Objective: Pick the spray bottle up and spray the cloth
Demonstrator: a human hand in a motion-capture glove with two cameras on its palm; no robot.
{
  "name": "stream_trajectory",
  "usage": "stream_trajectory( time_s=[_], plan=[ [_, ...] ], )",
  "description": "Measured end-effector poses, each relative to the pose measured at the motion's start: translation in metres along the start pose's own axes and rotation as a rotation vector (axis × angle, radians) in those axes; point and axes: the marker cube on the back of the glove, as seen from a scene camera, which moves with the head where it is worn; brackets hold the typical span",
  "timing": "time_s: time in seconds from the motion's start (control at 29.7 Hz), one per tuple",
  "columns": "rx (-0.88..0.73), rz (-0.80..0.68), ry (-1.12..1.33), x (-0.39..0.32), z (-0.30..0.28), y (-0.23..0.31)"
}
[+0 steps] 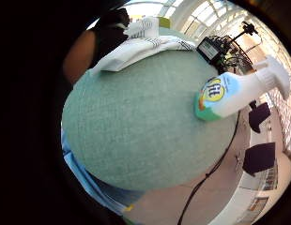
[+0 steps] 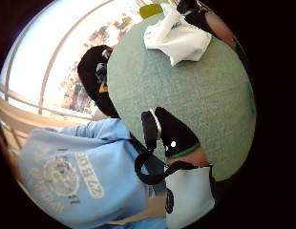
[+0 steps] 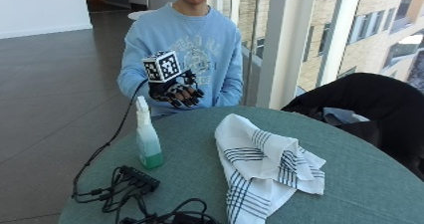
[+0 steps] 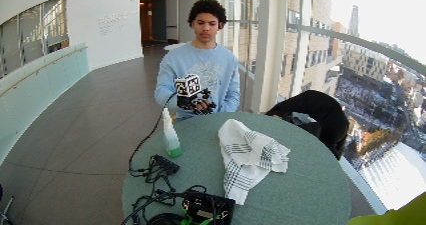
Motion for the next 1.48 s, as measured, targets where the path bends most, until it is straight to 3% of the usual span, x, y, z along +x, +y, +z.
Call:
stream_trajectory(
  time_s=[0.47,0.61,0.81,0.91,1.05,1.48],
  plan=[
    [0.156,0.295,-0.398,0.073,-0.03,0.058],
    [0.167,0.298,-0.503,0.091,-0.031,0.063],
    [0.337,0.342,-0.619,0.127,-0.02,0.06],
    [0.34,0.478,-0.678,0.146,-0.016,0.052],
    [0.34,0.545,-0.745,0.17,-0.007,0.033],
    [0.308,0.507,-0.9,0.199,0.022,-0.027]
  ],
)
